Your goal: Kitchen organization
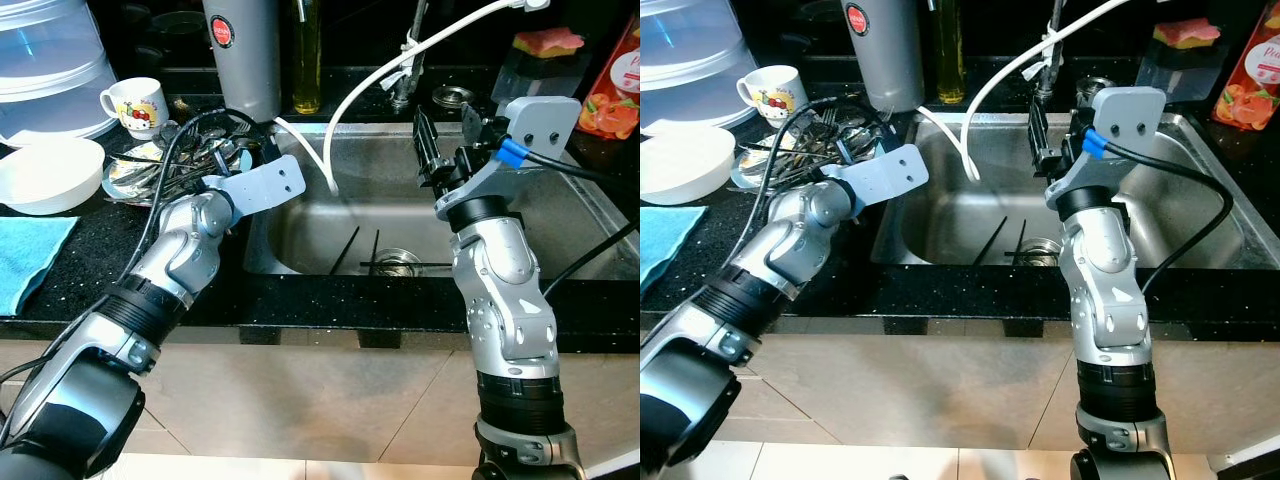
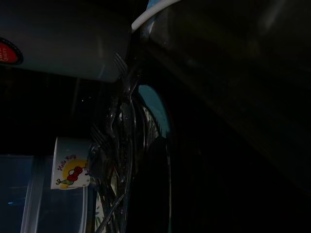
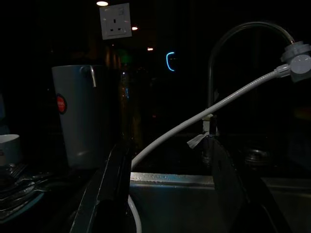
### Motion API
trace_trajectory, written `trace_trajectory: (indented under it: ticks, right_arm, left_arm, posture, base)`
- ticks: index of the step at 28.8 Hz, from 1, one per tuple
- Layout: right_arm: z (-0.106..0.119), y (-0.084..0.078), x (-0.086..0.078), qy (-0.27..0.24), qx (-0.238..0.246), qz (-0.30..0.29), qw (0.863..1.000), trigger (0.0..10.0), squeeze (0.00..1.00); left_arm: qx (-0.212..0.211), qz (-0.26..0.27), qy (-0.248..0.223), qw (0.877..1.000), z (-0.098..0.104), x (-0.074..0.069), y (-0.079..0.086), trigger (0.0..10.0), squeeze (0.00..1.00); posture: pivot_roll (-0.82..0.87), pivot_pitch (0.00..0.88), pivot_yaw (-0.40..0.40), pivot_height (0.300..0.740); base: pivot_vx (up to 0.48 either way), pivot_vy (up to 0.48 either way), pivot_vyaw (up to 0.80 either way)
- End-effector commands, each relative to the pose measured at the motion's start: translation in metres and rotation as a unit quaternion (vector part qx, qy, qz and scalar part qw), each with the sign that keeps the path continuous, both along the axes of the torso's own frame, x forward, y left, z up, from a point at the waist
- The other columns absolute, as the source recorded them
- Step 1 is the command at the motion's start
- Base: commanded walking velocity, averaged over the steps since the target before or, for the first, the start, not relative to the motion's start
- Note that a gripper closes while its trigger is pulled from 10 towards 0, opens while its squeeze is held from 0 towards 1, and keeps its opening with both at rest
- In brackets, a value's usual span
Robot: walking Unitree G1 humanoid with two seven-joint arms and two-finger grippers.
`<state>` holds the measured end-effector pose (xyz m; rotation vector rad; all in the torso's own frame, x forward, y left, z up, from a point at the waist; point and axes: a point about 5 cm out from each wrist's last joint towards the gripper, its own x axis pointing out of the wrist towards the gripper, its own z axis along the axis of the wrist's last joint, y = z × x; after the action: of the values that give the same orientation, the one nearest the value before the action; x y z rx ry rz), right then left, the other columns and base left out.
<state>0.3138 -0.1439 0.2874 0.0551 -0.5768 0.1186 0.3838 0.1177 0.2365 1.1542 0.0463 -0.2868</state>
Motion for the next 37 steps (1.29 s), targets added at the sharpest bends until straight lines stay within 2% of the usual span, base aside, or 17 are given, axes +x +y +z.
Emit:
trace_trajectory:
  ticks: [1, 7, 12, 18, 33, 34, 37]
  right_arm:
    - [0.0, 0.002, 0.001, 0.002, 0.002, 0.001, 1.0, 10.0, 0.0]
    - [0.0, 0.002, 0.001, 0.003, 0.002, 0.002, 1.0, 10.0, 0.0]
    - [0.001, 0.002, 0.001, 0.003, 0.002, 0.002, 1.0, 10.0, 0.0]
    - [0.0, 0.002, 0.001, 0.003, 0.003, 0.002, 1.0, 10.0, 0.0]
    - [0.0, 0.002, 0.001, 0.004, 0.003, 0.002, 1.0, 10.0, 0.0]
    - [0.0, 0.002, 0.001, 0.004, 0.003, 0.002, 1.0, 10.0, 0.0]
    - [0.0, 0.002, 0.002, 0.003, 0.003, 0.002, 1.0, 10.0, 0.0]
  left_arm:
    - [-0.002, -0.024, 0.028, 0.999, -0.013, -0.004, -0.011, 10.0, 0.0]
    - [-0.006, -0.03, 0.022, 0.999, -0.011, -0.005, -0.015, 10.0, 0.0]
    - [-0.014, -0.053, 0.022, 0.998, -0.01, -0.009, -0.027, 10.0, 0.0]
    - [-0.022, -0.065, 0.019, 0.997, -0.008, -0.011, -0.033, 10.0, 0.0]
    - [-0.017, -0.053, 0.02, 0.998, -0.008, -0.01, -0.027, 10.0, 0.0]
    - [-0.022, -0.052, 0.02, 0.998, -0.008, -0.01, -0.027, 10.0, 1.0]
    - [-0.033, -0.055, 0.025, 0.998, -0.008, -0.011, -0.028, 10.0, 1.0]
  posture:
    - [0.08, 0.069, 0.055, 0.74]
    - [0.08, 0.07, 0.052, 0.74]
    - [0.08, 0.07, 0.052, 0.74]
    - [0.08, 0.07, 0.052, 0.74]
    - [0.08, 0.071, 0.053, 0.74]
    - [0.08, 0.071, 0.053, 0.74]
    - [0.08, 0.071, 0.053, 0.74]
  base:
    - [0.0, 0.0, 0.0]
    - [0.0, 0.0, 0.0]
    - [0.0, 0.0, 0.0]
    - [0.0, 0.0, 0.0]
    - [0.0, 0.0, 0.0]
    - [0.0, 0.0, 0.0]
    - [0.0, 0.0, 0.0]
